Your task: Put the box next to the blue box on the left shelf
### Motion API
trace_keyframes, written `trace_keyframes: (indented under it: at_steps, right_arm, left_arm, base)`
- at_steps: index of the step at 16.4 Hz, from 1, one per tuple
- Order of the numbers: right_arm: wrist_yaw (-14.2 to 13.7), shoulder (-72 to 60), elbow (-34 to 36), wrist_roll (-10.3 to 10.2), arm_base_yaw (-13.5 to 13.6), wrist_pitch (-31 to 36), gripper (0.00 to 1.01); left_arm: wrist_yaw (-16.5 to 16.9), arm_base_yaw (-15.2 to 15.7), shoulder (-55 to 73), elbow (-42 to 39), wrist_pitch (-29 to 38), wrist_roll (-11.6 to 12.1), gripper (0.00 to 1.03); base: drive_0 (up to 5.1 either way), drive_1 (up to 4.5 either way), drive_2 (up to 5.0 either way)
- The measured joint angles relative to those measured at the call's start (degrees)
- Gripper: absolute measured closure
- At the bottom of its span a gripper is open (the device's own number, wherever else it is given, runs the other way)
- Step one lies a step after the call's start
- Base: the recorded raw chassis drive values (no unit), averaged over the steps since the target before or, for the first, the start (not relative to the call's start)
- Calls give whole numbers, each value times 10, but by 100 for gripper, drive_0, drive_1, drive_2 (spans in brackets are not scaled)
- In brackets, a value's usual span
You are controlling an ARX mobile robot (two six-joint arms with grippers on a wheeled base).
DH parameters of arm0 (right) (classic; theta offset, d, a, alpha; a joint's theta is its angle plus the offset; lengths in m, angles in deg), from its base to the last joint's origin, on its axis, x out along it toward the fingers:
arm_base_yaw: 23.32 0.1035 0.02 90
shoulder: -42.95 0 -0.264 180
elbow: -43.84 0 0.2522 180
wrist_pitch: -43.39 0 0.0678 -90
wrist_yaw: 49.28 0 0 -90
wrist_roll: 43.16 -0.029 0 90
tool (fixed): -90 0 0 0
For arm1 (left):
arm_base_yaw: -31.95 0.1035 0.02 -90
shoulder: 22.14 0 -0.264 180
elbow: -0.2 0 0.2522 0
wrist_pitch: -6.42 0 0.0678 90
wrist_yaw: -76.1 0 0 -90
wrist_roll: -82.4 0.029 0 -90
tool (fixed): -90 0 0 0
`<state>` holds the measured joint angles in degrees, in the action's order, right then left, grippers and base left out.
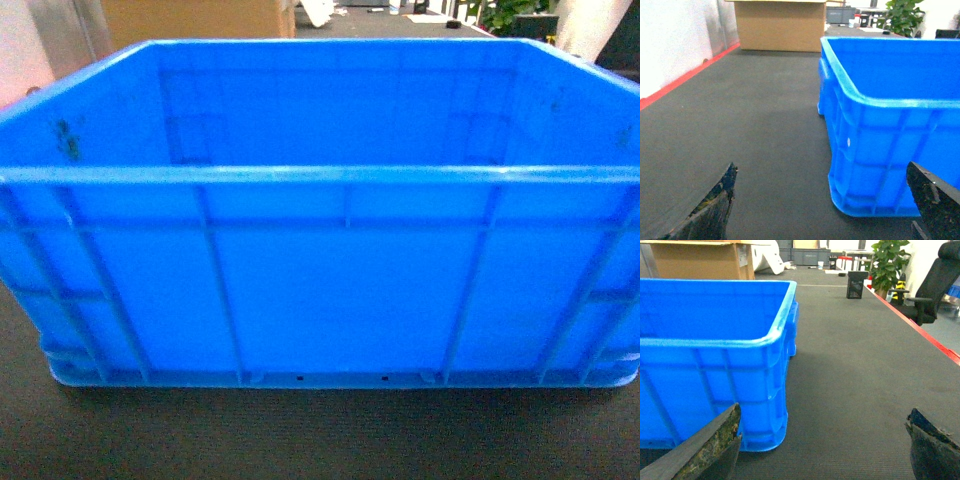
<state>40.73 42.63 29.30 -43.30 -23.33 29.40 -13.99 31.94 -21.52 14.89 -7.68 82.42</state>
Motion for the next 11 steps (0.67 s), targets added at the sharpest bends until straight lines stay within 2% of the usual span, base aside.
trace_keyframes:
  at_steps: [11]
  right_arm:
    - [0, 0, 0, 0, 0, -1, 3]
  left_arm:
    - [1, 0, 0, 0, -2, 0, 5]
  base:
    - [0, 0, 0]
